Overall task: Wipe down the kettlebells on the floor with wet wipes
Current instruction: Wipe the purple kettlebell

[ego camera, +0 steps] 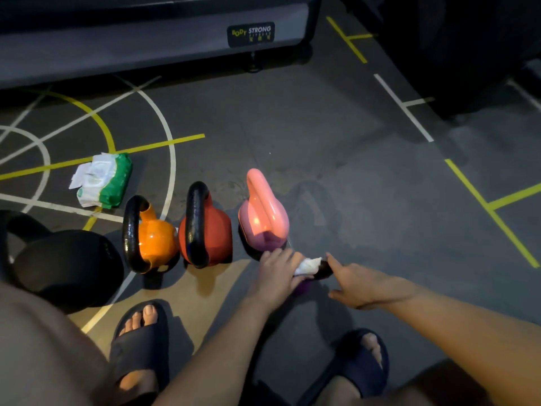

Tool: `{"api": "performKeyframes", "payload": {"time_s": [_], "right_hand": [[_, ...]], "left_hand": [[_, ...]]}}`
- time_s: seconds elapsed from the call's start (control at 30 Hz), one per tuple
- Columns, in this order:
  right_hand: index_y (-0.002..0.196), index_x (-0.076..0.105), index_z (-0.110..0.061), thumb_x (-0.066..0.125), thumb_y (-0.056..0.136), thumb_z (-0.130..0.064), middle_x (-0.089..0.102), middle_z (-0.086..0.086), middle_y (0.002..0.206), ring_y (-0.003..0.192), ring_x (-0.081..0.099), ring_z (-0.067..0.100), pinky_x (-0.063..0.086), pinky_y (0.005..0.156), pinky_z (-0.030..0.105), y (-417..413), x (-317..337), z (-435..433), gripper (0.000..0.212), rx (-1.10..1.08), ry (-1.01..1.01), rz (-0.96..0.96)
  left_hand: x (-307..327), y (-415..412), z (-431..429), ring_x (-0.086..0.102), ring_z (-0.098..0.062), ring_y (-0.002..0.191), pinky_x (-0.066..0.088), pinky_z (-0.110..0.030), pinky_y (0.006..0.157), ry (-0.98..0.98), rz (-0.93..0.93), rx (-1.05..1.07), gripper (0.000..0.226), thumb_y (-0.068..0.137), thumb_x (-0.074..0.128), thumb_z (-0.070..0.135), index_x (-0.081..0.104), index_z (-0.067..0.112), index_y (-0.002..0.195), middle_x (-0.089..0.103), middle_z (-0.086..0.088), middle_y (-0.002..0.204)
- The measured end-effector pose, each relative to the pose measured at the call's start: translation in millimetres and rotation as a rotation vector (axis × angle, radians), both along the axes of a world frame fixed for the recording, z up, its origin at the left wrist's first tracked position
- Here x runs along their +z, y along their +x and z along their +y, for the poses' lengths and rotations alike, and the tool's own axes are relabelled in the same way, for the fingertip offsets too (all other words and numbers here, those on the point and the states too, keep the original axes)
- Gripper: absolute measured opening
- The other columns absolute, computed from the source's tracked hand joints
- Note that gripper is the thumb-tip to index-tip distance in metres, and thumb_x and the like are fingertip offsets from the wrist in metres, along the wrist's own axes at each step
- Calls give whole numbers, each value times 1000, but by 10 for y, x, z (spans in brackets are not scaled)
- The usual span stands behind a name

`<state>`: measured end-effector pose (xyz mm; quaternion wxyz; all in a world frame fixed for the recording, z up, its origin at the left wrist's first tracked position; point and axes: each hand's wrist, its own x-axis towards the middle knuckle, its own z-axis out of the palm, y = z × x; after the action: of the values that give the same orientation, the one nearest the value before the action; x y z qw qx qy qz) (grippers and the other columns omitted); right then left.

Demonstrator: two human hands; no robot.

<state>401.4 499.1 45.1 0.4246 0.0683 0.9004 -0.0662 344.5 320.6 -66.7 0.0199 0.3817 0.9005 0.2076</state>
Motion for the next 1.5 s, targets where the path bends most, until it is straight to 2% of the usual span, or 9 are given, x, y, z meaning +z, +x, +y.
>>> {"api": "performKeyframes", "payload": {"time_s": [0.17,0.33,0.47,0.57,0.7,0.83,1.03,1.3,1.5], "right_hand": [[156,13,-11,52,97,-41,57,18,134,121,57,36,48,98,41,-106,-75,-51,77,-38,-5,70],[129,40,-9,51,97,-41,61,17,125,113,62,37,49,89,41,-147,-158,-38,46,-42,45,68],[128,42,-9,51,98,-41,59,17,128,116,61,36,48,89,39,-189,-188,-46,45,-36,91,66],[128,42,-9,51,98,-42,59,17,128,116,61,35,48,88,39,-213,-193,-63,46,-42,101,60],[127,44,-9,50,98,-42,61,17,125,113,62,36,49,88,40,-241,-218,-97,45,-32,74,69],[124,44,-10,51,97,-42,63,16,121,109,64,36,50,85,40,-207,-236,-75,42,-54,73,82],[124,44,-11,52,96,-42,61,15,123,111,63,34,50,87,39,-228,-230,-94,43,-54,86,70],[126,46,-12,51,97,-43,60,14,124,110,63,33,48,84,37,-381,-178,-156,43,8,39,34],[130,44,-12,46,100,-39,57,14,128,116,59,35,46,92,40,-350,-199,-210,40,48,3,93]], "left_hand": [[-84,-21,-225,55,-17,72,33,-30,62,366,-503,386,14,86,60,11,49,16,79,56,5,75],[-192,171,-41,51,-16,69,45,-31,59,693,-1000,763,10,88,59,4,49,5,85,57,-3,73],[-81,204,106,52,-10,71,41,-32,66,603,-683,734,29,92,67,36,49,19,76,57,5,77],[2,178,123,50,-13,80,31,-30,66,447,-485,575,26,88,67,21,46,28,76,50,11,84],[-231,185,-115,62,-21,89,44,-36,71,447,-635,651,26,86,74,26,50,24,96,63,5,94],[-337,299,-136,65,-20,103,51,-34,82,523,-869,696,63,77,86,31,36,40,115,64,6,112],[-434,281,-190,36,0,126,30,-17,103,409,-1002,490,114,84,82,35,-3,31,159,27,25,137],[-233,314,-364,51,-10,132,40,-32,111,476,-933,493,65,88,43,37,25,65,144,56,10,143],[-349,177,-361,68,-14,107,54,-37,94,416,-824,584,49,74,57,34,67,41,122,74,11,110]]}}
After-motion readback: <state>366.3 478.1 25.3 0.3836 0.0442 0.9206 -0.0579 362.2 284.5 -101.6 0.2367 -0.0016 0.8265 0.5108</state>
